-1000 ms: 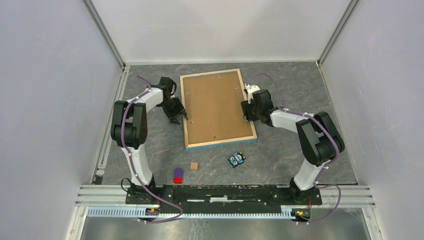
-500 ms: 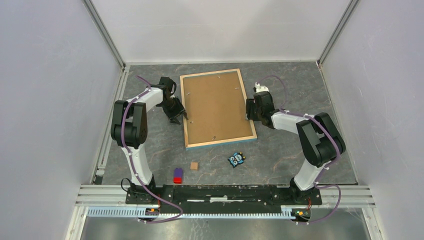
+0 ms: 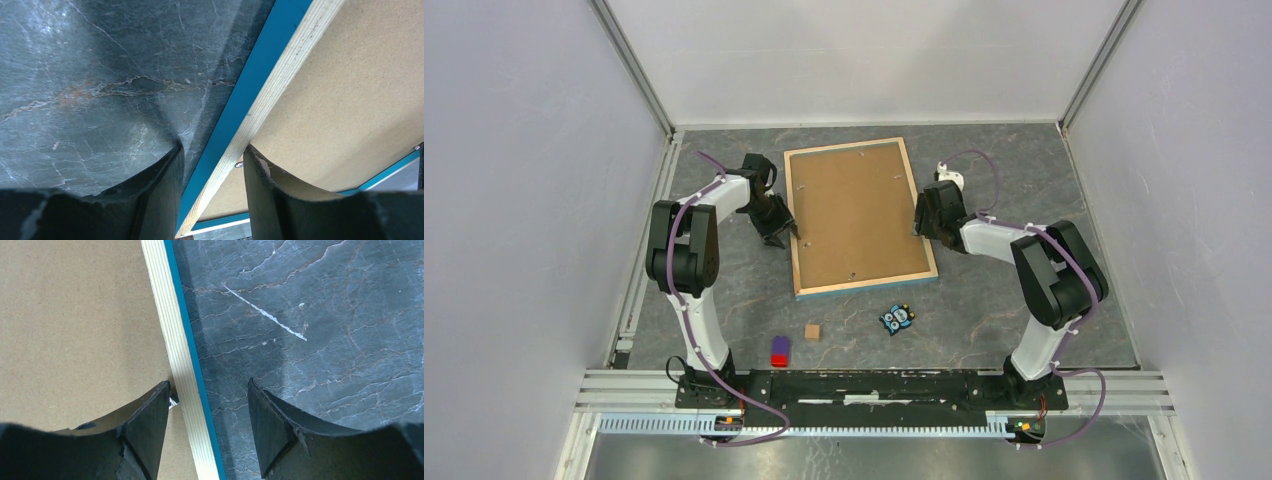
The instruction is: Put the photo into the frame
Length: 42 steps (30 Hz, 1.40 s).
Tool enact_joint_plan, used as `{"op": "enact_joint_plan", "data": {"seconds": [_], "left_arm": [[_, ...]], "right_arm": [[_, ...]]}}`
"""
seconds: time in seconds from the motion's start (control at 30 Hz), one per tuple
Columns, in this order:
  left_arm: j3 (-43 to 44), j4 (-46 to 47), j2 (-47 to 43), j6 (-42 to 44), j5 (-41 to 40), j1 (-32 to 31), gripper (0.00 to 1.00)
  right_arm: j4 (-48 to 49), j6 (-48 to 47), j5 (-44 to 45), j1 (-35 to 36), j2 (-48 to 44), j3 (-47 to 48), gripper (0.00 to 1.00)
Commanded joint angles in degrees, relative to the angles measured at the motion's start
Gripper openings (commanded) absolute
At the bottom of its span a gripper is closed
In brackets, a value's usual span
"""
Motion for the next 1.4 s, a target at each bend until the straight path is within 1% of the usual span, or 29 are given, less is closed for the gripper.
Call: {"op": "enact_joint_plan", "data": {"seconds": [0.0, 0.1, 0.27, 0.4, 0.57, 0.7, 0.97, 1.1, 1.37], "left_arm": [[-0.48, 0.70, 2.90, 2.35, -2.49, 0.03, 0.53], [-0.41, 0.66, 2.93, 2.35, -2.52, 0.03, 0.53], [-0.48, 0.64, 2.75, 2.35, -2.55, 0.04, 0.53], [-0.47, 0.64, 2.75, 2.35, -2.47, 0.03, 0.53], [-0.48, 0.66, 2.80, 2.35, -2.51, 0.03, 0.53], [-0.54, 0.66, 2.79, 2.35, -2.65, 0.03, 0.53], [-0.48, 0.66, 2.89, 2.35, -2.69, 0.03, 0.53], [-0.47, 0.68, 3.16, 2.35, -2.47, -0.01, 0.53], [-0.39, 0.69, 3.18, 2.41, -2.25, 0.12, 0.53]], "right_arm": [[-4.25, 1.32, 3.74, 0.16, 1.57, 1.91, 0.64], [-5.48, 1.24, 4.04, 0.36, 1.95, 2.57, 0.62], [-5.27, 0.71, 4.46, 0.80, 1.76, 2.47, 0.56], [-5.02, 0.12, 3.90, 0.80, 1.69, 2.40, 0.53], [-4.49, -0.82, 2.68, 0.79, 2.05, 2.66, 0.51], [-4.48, -2.00, 1.95, 0.80, 2.37, 2.99, 0.47], [-7.86, -6.42, 1.14, 0.77, 4.38, 5.51, 0.53], [-9.94, -7.67, 0.14, 0.79, 5.94, 6.97, 0.53], [-9.36, -9.43, -1.10, 0.87, 2.71, 4.20, 0.45]]}}
